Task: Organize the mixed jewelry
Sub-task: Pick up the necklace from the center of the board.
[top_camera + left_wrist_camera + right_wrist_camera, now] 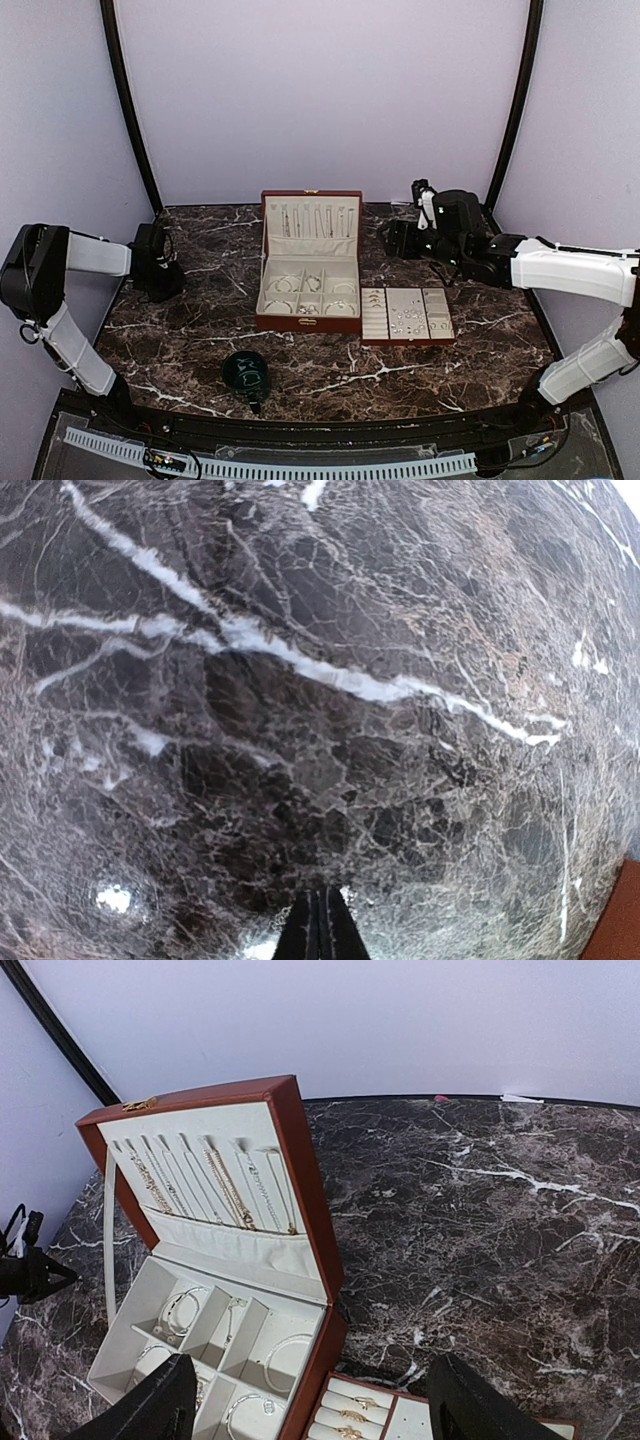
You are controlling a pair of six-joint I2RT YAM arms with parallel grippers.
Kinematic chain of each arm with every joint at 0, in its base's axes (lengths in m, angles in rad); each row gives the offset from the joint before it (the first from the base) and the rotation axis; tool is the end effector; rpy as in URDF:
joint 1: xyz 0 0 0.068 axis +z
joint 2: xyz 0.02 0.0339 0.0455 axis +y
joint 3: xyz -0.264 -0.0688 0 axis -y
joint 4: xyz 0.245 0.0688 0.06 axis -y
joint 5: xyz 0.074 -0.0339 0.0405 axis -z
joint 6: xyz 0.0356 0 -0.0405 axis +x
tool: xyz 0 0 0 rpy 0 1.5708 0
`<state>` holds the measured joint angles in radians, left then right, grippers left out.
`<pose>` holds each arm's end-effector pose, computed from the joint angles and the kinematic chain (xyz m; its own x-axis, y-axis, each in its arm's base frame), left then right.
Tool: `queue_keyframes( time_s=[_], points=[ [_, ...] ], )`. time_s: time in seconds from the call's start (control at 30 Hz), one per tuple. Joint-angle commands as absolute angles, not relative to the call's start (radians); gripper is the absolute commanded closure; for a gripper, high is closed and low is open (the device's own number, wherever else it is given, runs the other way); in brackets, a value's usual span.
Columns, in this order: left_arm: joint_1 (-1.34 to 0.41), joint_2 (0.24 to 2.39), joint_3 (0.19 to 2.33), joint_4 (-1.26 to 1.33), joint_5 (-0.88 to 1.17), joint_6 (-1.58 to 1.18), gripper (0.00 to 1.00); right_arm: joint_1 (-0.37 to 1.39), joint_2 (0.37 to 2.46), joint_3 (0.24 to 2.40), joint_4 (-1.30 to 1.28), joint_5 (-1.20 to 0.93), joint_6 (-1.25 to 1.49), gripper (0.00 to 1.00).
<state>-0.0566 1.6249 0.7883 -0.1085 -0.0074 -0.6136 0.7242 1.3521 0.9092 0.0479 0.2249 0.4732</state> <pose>0.3067 -0.0171 0.1466 -0.6917 -0.5375 -0.4823 -0.4233 0.8429 -0.3323 0.2376 0.1995 0.2786 -0.4806 0.1680 -0.8607 -0.3063 0.8875 0.3443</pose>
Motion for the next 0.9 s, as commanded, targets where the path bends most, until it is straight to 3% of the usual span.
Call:
queue_keyframes(
  time_s=[0.0,0.47,0.87],
  points=[
    [-0.051,1.589,0.775,-0.148,-0.002,-0.6,1.0,0.718,1.348,0.939,0.051,0.23,0.477,0.2],
    [-0.053,1.273,0.718,-0.112,0.328,-0.42,1.0,0.718,1.357,0.964,0.066,0.181,0.46,0.2],
    [-0.267,1.231,0.9,-0.176,0.582,-0.364,1.0,0.765,1.401,0.991,0.232,-0.255,0.379,0.24]
  ],
)
